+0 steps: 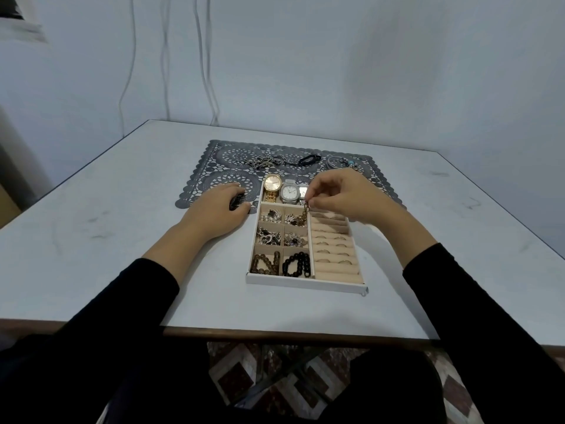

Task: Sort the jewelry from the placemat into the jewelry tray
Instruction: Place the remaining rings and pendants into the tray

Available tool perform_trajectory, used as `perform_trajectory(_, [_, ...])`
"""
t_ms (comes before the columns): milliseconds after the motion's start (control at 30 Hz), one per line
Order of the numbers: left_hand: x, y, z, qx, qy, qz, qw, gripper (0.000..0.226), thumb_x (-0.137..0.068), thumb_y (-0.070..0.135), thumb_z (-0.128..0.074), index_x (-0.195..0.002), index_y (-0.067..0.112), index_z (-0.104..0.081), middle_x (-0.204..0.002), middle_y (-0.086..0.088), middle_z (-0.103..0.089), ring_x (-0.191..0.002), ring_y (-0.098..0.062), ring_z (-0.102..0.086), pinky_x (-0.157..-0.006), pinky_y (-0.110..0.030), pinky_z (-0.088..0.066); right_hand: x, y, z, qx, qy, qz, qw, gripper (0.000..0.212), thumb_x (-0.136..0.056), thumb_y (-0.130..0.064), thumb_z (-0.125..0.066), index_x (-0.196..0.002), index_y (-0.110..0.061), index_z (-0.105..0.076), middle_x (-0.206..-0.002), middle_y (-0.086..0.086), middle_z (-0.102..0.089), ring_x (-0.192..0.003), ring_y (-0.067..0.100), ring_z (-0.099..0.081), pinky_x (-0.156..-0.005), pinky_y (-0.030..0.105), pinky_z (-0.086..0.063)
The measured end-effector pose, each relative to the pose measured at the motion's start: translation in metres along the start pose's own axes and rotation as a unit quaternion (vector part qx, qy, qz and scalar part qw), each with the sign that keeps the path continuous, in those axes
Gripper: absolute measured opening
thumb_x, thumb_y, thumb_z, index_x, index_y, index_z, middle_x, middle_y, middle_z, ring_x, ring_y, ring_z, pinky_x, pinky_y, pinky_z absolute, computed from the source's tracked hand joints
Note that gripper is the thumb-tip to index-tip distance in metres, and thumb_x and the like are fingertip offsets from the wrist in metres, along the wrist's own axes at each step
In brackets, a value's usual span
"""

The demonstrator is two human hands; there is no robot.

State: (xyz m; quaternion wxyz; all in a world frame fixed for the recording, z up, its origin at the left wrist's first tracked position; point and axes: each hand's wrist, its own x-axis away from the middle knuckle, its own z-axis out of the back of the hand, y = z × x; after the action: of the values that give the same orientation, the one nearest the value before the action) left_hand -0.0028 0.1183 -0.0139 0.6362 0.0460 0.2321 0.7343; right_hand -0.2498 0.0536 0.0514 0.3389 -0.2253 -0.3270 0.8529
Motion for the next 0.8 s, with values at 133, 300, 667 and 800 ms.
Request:
perform_trajectory(133, [0.001, 0.002, 0.001, 0.000, 0.005, -0.005, 1.000, 0.048, -0.098, 0.037, -0.051, -0.140, 0.014, -0.050, -0.146, -0.003, -0.048, -0.135, -0.021, -0.042, -0.107, -0.033, -0.034, 0.000, -0.002, -0.001, 0.005, -0.028, 0.010, 1.000, 0.009, -0.082, 0.000, -0.069, -0.085, -0.009, -0.071, -0.074, -0.006, -0.070, -0.066, 0.000, -0.063, -0.065, 0.014, -0.049])
perform_trajectory(300, [0.001, 0.001, 0.001, 0.001, 0.000, -0.005, 1.000, 0.048, -0.098, 0.037, -0.051, -0.141, 0.014, -0.050, -0.148, -0.003, -0.047, -0.136, -0.020, -0.041, -0.108, -0.033, -0.033, -0.007, 0.000, -0.010, 0.039, -0.027, 0.017, 0.999, 0.012, -0.080, -0.002, -0.071, -0.084, -0.012, -0.073, -0.081, -0.001, -0.074, -0.078, 0.010, -0.070, -0.078, 0.024, -0.057])
perform_trajectory(667, [-0.001, -0.003, -0.002, -0.008, -0.002, -0.005, 1.000, 0.050, -0.098, 0.040, -0.049, -0.142, 0.017, -0.048, -0.152, -0.002, -0.041, -0.140, -0.019, -0.035, -0.112, -0.034, -0.029, -0.009, 0.002, -0.013, 0.104, -0.045, 0.016, 0.993, 0.013, -0.084, -0.009, -0.069, -0.091, -0.019, -0.076, -0.084, -0.010, -0.073, -0.076, -0.004, -0.067, -0.069, 0.009, -0.052])
perform_trajectory(800, [-0.002, -0.003, -0.002, -0.017, -0.012, 0.001, 1.000, 0.051, -0.099, 0.042, -0.047, -0.144, 0.019, -0.046, -0.154, -0.001, -0.039, -0.141, -0.020, -0.034, -0.114, -0.037, -0.028, -0.004, 0.008, -0.004, 0.063, -0.020, 0.013, 0.998, 0.011, -0.086, -0.017, -0.069, -0.095, -0.020, -0.074, -0.085, -0.009, -0.072, -0.077, 0.000, -0.067, -0.071, 0.015, -0.053])
